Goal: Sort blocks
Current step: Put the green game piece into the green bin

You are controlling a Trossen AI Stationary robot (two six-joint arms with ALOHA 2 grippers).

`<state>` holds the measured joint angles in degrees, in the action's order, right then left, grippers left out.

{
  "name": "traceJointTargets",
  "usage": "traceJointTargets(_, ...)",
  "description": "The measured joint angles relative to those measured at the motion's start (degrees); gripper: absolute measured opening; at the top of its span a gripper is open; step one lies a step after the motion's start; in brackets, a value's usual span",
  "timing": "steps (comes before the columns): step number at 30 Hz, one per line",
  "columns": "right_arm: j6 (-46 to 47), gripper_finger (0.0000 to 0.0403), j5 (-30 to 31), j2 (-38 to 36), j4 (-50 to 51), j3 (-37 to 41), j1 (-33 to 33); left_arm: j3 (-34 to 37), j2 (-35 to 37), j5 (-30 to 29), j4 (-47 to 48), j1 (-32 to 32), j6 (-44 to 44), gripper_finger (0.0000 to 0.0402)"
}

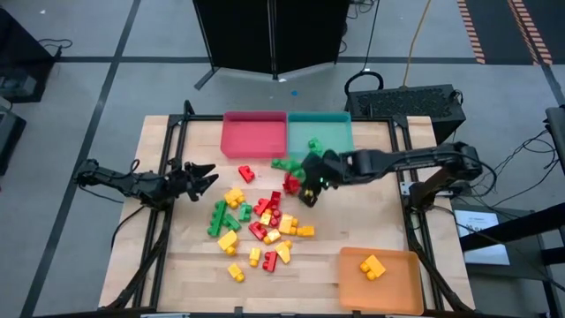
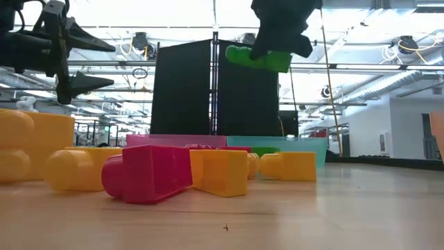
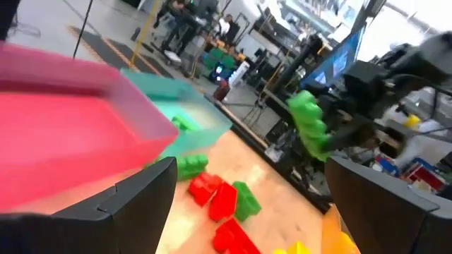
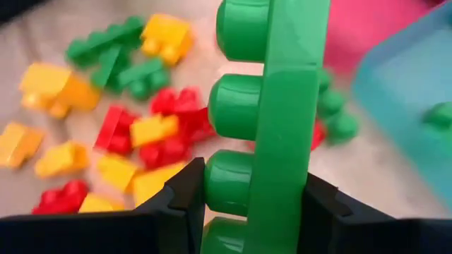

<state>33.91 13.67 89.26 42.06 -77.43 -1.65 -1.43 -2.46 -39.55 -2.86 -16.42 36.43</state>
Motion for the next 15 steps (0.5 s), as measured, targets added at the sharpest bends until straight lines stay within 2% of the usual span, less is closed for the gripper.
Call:
traceJointTargets(4, -2.9, 0.0134, 0.0, 0.2, 0.1, 0.0, 5.8, 0.0, 0.0, -0.5, -2.5, 0.0, -2.6, 0.0361)
traceJointTargets(10, -7.4, 0.0134, -0.1, 2.7, -0.9, 0.0, 15.8, 0.0, 0.0, -6.1, -2.7, 0.0, -2.7, 0.0361)
traceJointTargets(15, -7.5, 0.0134, -0.2, 4.5, -1.2, 0.0, 23.9, 0.0, 0.0, -5.2, -2.6, 0.0, -3.2, 0.0361)
